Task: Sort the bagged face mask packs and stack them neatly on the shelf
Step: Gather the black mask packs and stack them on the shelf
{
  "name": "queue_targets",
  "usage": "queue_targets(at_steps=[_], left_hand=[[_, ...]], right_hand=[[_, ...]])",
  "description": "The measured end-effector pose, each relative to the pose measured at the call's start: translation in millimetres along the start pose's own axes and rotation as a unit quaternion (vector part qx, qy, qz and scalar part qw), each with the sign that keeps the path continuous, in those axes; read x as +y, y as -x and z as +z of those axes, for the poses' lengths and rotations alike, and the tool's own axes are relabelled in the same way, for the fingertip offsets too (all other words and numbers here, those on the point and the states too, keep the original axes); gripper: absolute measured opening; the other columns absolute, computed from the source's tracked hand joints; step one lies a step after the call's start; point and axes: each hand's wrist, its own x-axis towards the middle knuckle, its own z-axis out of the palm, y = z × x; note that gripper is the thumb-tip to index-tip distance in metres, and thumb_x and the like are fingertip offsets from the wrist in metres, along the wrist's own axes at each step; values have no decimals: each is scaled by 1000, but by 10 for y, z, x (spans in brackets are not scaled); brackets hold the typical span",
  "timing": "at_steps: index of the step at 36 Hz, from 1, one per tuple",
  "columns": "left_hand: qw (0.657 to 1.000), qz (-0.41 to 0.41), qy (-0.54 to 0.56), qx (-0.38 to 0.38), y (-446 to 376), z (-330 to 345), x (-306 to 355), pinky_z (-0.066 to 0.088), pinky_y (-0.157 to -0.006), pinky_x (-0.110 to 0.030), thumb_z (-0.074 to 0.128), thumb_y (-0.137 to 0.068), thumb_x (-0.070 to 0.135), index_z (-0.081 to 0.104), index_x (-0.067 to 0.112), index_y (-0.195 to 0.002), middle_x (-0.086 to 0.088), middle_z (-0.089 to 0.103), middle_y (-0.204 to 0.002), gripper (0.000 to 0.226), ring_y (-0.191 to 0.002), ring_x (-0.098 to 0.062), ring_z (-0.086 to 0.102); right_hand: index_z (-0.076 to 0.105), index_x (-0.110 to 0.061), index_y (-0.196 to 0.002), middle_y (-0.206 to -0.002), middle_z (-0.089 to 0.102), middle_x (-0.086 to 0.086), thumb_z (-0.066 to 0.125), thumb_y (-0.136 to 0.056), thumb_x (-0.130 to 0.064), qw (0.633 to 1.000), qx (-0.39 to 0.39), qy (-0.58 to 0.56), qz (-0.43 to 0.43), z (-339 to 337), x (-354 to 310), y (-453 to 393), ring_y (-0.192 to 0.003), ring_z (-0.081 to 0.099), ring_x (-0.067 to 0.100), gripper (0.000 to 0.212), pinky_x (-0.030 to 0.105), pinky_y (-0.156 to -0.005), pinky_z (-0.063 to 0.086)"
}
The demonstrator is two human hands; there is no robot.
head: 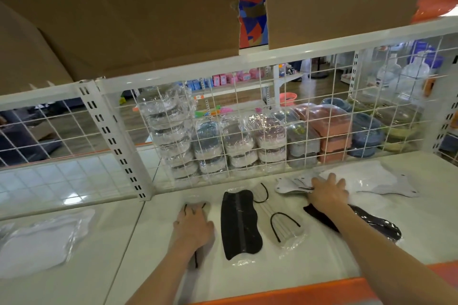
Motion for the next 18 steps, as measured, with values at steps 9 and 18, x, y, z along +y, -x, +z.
queue_targets(at_steps=[9,18], left_hand=[[1000,12,5,6,-44,-39,35,32,-106,-39,42,-93,37,34,17,-140,-12,33,-142,51,-132,-30,31],[1000,6,21,-18,-32,-125,34,32,-107,-41,47,-92,35,31,23,-143,-13,32,-144,55,-133,-33,30]], right_hand=[[45,-15,-126,-121,59,8,44,-95,-27,994,22,-5,-111,-137,-131,133,-110,57,26,33,34,-89,45],[60,-13,-85,-85,62,10,54,-89,-13,846,-15,-518,-126,-824,-199,155,-84,59,27,7,34,-74,45]])
